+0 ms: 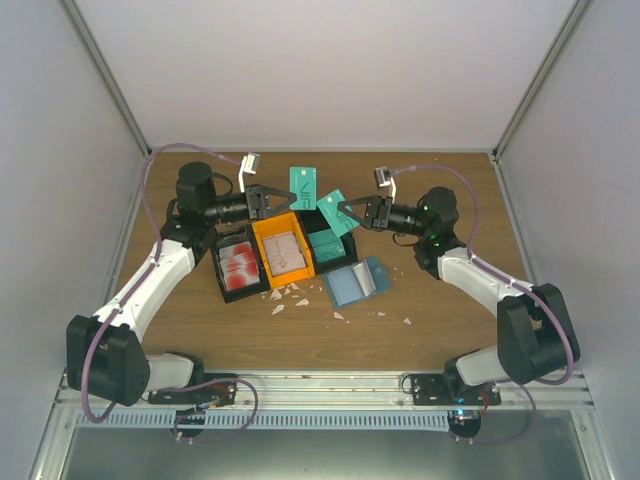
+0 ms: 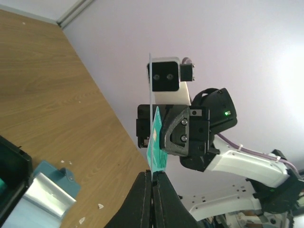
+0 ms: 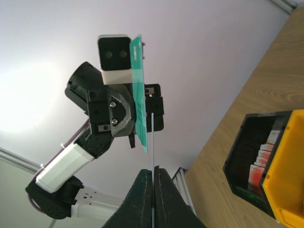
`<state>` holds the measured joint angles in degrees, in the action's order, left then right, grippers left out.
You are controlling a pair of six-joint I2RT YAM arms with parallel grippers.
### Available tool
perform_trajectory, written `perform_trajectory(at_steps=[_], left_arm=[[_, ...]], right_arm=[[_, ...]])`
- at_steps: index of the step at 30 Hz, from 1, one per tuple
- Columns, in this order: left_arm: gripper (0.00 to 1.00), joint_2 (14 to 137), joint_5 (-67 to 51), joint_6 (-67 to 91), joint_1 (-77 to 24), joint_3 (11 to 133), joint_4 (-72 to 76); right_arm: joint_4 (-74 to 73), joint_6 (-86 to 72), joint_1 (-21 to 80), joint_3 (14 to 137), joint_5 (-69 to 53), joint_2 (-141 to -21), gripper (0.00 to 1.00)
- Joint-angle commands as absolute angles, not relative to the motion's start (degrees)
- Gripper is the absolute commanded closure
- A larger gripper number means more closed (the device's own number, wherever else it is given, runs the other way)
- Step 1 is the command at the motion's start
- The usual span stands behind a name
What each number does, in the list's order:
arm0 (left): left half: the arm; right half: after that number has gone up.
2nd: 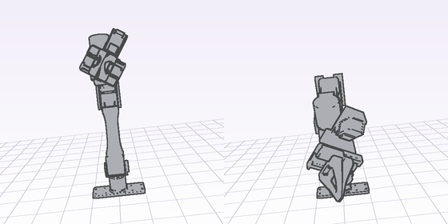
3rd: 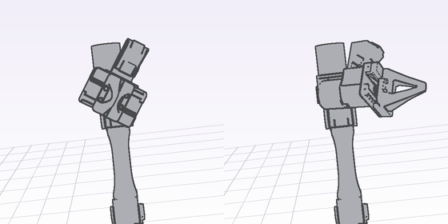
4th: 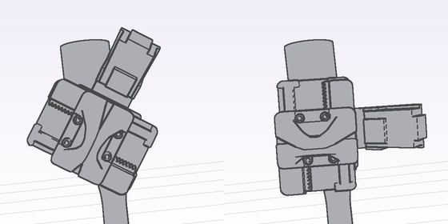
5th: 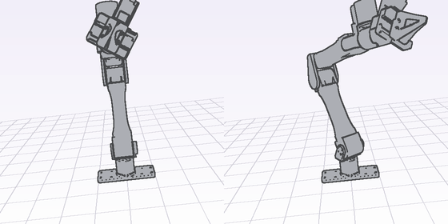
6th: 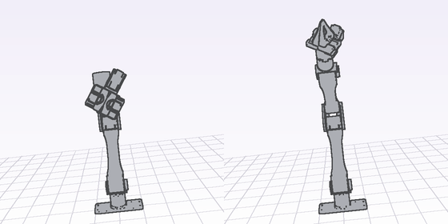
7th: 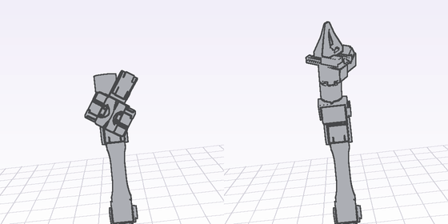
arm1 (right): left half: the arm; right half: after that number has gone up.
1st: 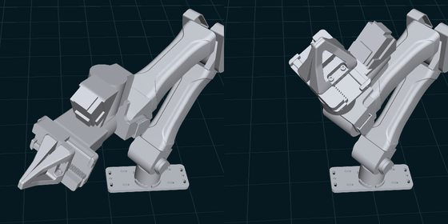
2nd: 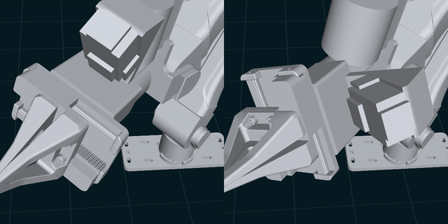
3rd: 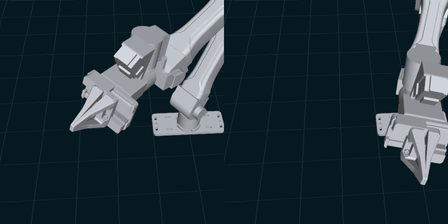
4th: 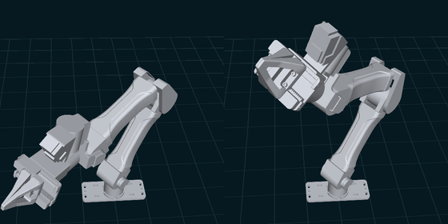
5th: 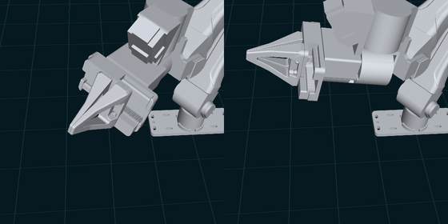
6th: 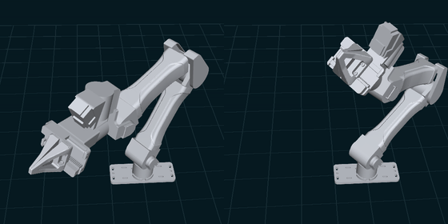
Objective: Put the credit cards into the card holder
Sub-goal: Pick up the credit card from the storage box, then move the storage box to the center of the board.
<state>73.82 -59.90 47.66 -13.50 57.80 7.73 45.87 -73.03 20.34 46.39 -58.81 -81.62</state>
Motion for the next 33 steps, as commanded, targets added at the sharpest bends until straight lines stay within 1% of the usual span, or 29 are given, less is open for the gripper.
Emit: perform_trajectory(at_steps=[1,3,6,8,10,15,21,27,33], left_arm=[[1.00,73.14,-54.67,41.77,-13.45,57.38,3.45],[1.00,72.17,-51.64,39.26,-13.53,56.33,0.57],[1.00,70.14,-47.59,38.77,-14.50,51.75,-0.60],[1.00,68.70,-44.08,39.43,-16.91,47.54,-0.18],[1.00,67.18,-39.34,41.12,-20.68,43.03,1.92],[1.00,64.90,-24.91,45.71,-32.55,33.02,6.96],[1.00,67.35,-18.16,53.51,-40.56,23.94,16.00],[1.00,74.34,-16.29,56.68,-43.50,24.37,14.93],[1.00,77.33,-12.21,57.88,-43.34,27.16,7.58]], right_arm=[[39.43,-67.78,20.14,45.16,-57.11,-79.37,1.00],[33.74,-63.51,20.12,43.94,-55.36,-77.48,1.00],[19.55,-53.20,20.04,41.91,-48.75,-73.85,1.00],[11.96,-47.23,20.18,39.35,-42.85,-71.04,0.99],[7.92,-44.27,20.26,35.50,-38.92,-68.42,0.99],[9.90,-45.79,22.05,25.17,-35.07,-63.59,1.00],[11.98,-44.47,24.46,19.47,-26.45,-64.24,0.99],[15.61,-42.77,24.78,19.23,-23.55,-68.89,1.00],[17.04,-42.22,24.88,20.19,-23.32,-71.65,1.00]])
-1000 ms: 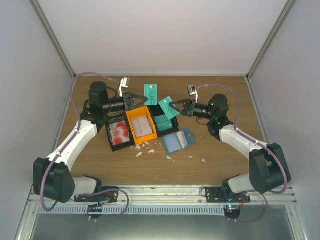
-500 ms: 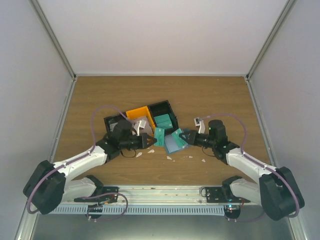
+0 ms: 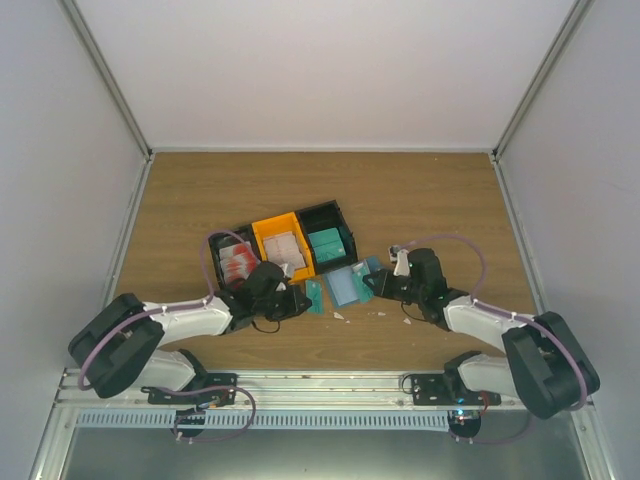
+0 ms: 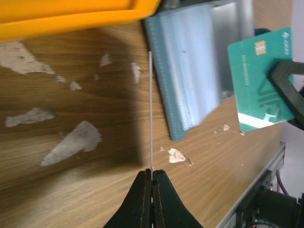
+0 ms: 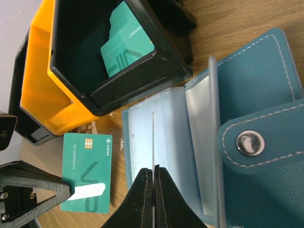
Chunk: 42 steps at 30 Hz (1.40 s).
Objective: Put the credit cards into the card holder
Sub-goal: Move the storage box to the center of the board, then insert the credit card into the card holder.
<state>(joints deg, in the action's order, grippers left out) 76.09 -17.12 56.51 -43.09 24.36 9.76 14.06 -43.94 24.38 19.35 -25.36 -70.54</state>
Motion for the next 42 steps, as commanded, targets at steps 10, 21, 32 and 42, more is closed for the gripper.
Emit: perform_trajectory(at_steps=[10,21,32,42], left_arm=[[1.00,80.29,-6.01,51.39,-38.32,33.73,0.61],[1.00,81.90,-9.84,47.92,-34.80,34.73,2.21],[1.00,81.56,-10.24,53.02,-40.48,34.81,4.17],[1.00,81.45,-12.72,55.92,-42.19,35.03,5.75]], right_arm=[[17.45,-42.37,24.88,21.43,-22.48,-74.43,1.00],[16.51,-40.66,24.75,22.71,-24.09,-75.22,1.00],[12.52,-36.74,22.33,27.96,-26.59,-79.47,0.99],[17.71,-36.30,22.31,27.00,-27.99,-84.15,0.99]])
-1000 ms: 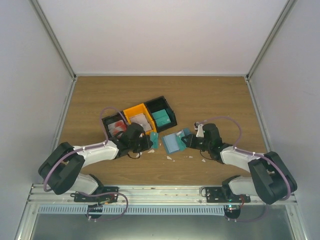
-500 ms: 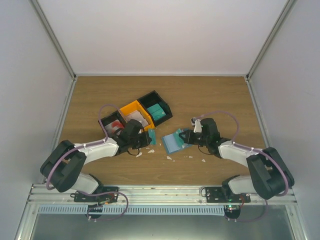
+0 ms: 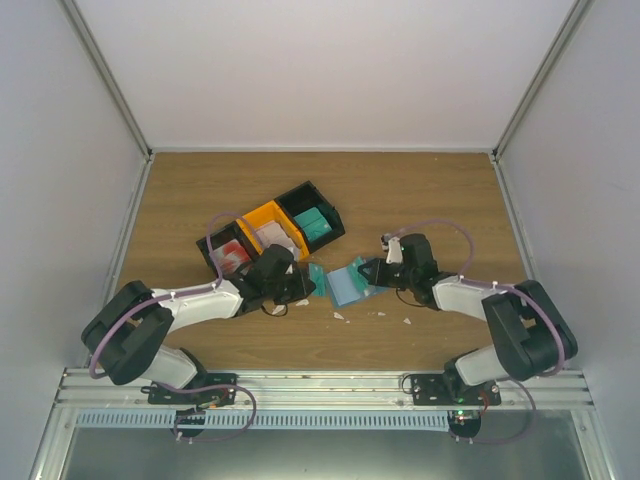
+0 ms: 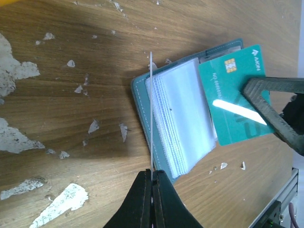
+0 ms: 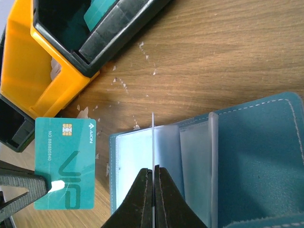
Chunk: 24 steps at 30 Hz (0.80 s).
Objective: Put the credit cards into the card holder
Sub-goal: Insert the credit card into the card holder.
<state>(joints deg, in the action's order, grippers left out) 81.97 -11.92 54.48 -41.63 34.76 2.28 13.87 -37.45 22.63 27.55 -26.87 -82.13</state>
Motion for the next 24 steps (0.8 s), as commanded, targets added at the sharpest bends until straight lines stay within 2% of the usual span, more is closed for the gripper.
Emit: perform_trajectory(at_steps=[1,10,24], left_arm=[[1.00,81.66,-12.94,56.11,-42.26,34.92,6.14],[1.00,84.69,-16.65,56.34,-42.36,34.40,8.79],[1.00,87.40,-16.31,56.52,-42.41,34.15,7.91]], right_arm=[[18.54,-36.50,22.29,26.86,-28.23,-84.80,0.99],[22.71,-36.37,22.24,24.32,-27.39,-87.15,0.99],[30.13,-42.92,22.90,18.71,-24.15,-85.78,0.99]])
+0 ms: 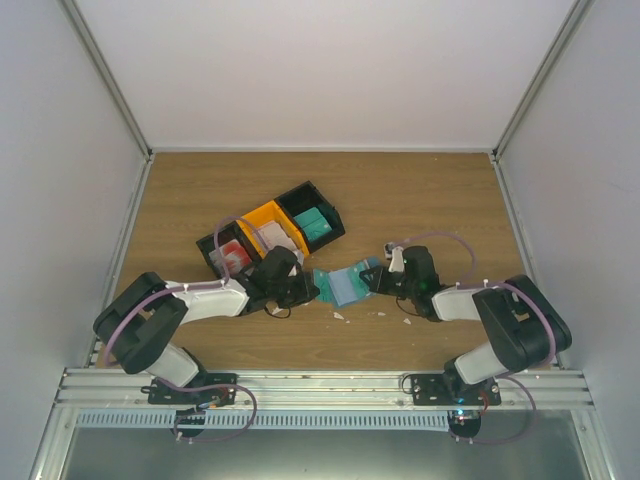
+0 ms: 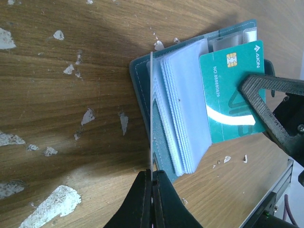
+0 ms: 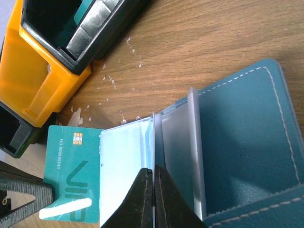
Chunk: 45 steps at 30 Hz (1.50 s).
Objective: Put the credit cards into the card holder
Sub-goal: Insert the credit card into the card holder.
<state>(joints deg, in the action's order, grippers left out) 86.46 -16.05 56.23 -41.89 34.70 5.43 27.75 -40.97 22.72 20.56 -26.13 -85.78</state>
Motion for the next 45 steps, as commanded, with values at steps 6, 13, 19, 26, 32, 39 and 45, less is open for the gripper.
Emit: perform_trajectory(at_steps=[6,13,19,26,32,39,45], left_arm=[[1.00,87.86,-16.39,56.18,-42.38,34.30,7.91],[1.00,88.11,-16.44,55.94,-42.37,34.31,7.87],[1.00,88.24,-16.64,55.83,-42.38,34.11,8.23],[1.00,88.36,-17.00,55.57,-42.40,34.10,8.51],[1.00,88.86,-17.55,55.60,-42.45,33.93,9.14],[1.00,88.71,-17.77,55.57,-42.45,33.19,9.79],[1.00,88.31,-19.07,55.07,-42.74,32.77,11.34]], right_arm=[[31.21,-42.85,22.99,19.67,-25.96,-88.31,1.00],[35.28,-43.84,23.04,19.40,-30.38,-92.92,1.00],[36.51,-44.59,23.24,18.80,-31.93,-93.40,0.98],[39.40,-46.66,25.29,17.99,-30.83,-95.26,0.95],[41.16,-48.64,28.11,17.10,-27.21,-94.66,1.00],[38.70,-48.20,28.65,16.67,-23.68,-91.68,0.87],[28.69,-45.59,30.30,18.53,-18.68,-85.96,0.64]])
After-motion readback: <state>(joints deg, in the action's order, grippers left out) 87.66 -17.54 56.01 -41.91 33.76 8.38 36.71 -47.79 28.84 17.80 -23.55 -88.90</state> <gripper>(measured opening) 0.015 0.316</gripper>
